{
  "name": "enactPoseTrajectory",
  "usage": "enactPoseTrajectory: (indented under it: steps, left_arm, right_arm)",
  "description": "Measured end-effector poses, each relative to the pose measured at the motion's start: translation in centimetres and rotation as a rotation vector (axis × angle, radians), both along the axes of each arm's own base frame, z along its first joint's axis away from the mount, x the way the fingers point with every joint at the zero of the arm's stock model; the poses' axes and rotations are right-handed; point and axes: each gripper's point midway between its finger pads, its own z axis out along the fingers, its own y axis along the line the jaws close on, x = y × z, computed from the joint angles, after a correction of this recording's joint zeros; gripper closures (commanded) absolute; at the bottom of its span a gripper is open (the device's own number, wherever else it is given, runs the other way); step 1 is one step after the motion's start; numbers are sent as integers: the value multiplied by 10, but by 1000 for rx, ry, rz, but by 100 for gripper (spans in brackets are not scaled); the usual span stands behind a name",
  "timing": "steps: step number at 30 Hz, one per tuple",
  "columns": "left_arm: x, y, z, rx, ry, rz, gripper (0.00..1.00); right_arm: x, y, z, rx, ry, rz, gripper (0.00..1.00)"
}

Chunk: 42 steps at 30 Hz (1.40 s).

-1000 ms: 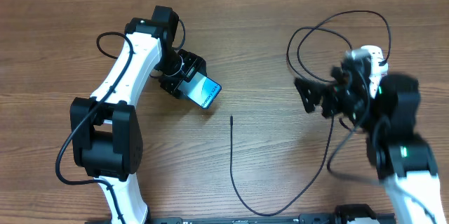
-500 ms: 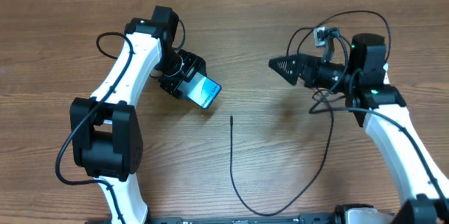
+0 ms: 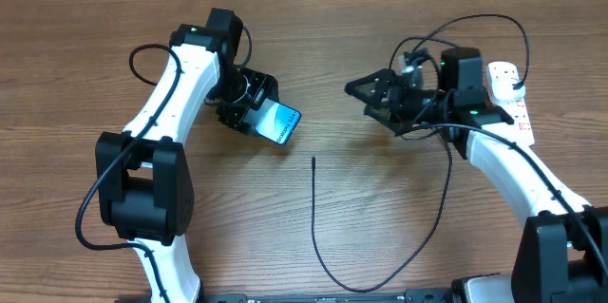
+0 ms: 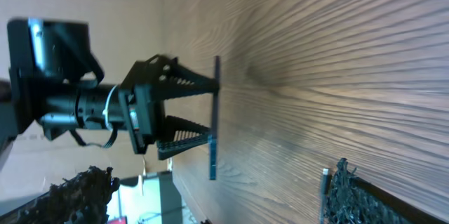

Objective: Plug charger to phone and switch on socket

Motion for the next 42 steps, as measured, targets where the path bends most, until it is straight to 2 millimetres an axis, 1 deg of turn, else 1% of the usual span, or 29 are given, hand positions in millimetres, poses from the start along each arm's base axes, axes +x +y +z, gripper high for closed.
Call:
enactPoseTrajectory:
  steps: [9, 12, 20, 25, 27, 32, 37, 42]
  left_arm:
    - [-5, -15, 2, -24, 53, 74, 96]
    - [-7, -20, 3, -33, 71, 100, 96]
    - [-8, -31, 8, -85, 112, 156, 96]
    - [-5, -41, 10, -115, 119, 190, 96]
    - [-6, -49, 12, -130, 126, 195, 96]
    - [-6, -60, 16, -173, 135, 199, 96]
    - [-8, -65, 18, -193, 150, 201, 96]
    - [-10, -69, 21, -212, 162, 201, 96]
  right_arm:
    - [-15, 38, -6, -49, -6, 57, 0]
    - [-17, 45, -9, -65, 1, 54, 0]
    - [-19, 53, -14, -96, 12, 35, 2]
    - [-27, 66, -16, -117, 9, 54, 4]
    - [-29, 71, -18, -128, 11, 54, 4]
    - [-32, 76, -20, -139, 22, 47, 9]
    - [-30, 74, -22, -146, 31, 25, 16]
    - [-28, 72, -23, -155, 32, 9, 26]
